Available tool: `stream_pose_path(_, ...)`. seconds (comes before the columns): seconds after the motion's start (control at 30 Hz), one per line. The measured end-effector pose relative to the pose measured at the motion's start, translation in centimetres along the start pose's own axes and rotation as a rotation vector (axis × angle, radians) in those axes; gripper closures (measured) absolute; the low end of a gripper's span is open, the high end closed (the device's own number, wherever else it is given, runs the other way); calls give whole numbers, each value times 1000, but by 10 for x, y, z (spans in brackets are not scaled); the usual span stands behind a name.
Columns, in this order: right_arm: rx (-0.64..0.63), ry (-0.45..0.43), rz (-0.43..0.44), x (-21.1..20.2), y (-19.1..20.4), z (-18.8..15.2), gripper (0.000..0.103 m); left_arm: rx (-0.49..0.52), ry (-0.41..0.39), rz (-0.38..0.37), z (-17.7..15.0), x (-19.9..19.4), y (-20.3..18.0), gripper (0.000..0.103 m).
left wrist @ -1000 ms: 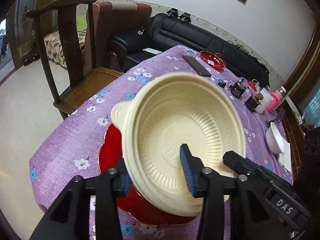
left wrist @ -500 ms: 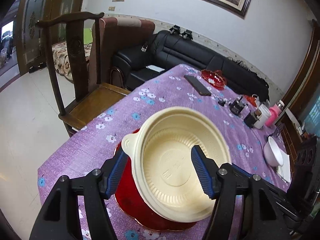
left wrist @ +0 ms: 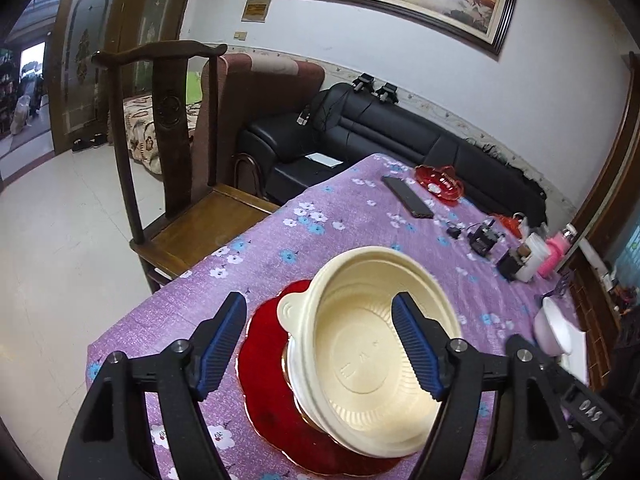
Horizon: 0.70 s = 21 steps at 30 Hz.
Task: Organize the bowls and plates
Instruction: 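Open both tools and lift them off the beige bowl, then move both tools toward the white paper bowl beside the notebook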
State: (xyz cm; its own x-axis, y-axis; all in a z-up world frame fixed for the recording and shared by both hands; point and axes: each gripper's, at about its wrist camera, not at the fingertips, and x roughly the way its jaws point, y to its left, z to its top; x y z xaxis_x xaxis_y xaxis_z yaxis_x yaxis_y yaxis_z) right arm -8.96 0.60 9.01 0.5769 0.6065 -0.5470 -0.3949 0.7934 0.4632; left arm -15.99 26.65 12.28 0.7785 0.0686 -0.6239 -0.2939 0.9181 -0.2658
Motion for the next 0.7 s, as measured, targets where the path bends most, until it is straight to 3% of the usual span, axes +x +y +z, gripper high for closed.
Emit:
stream_pose_path(0.17, 40, -10, -36, -11, -23, 1, 46, 13, 52, 54, -3, 17, 2, 28)
stream_pose_path(0.27, 69, -17, -65, -19, -38, 3, 45, 6, 63, 42, -4, 17, 3, 28)
stream_pose_path(0.47, 108, -67, -131, -42, -67, 7, 43, 11, -42, 2, 2, -12, -7, 28)
stream_pose_path(0.6, 109, -133, -245, -61, -84, 8, 29, 54, -104, -27, 2, -30, -27, 22)
stream_pose_path(0.7, 95, -177, -330, -74, -95, 9, 27, 104, -103, -59, 0, -34, -46, 22)
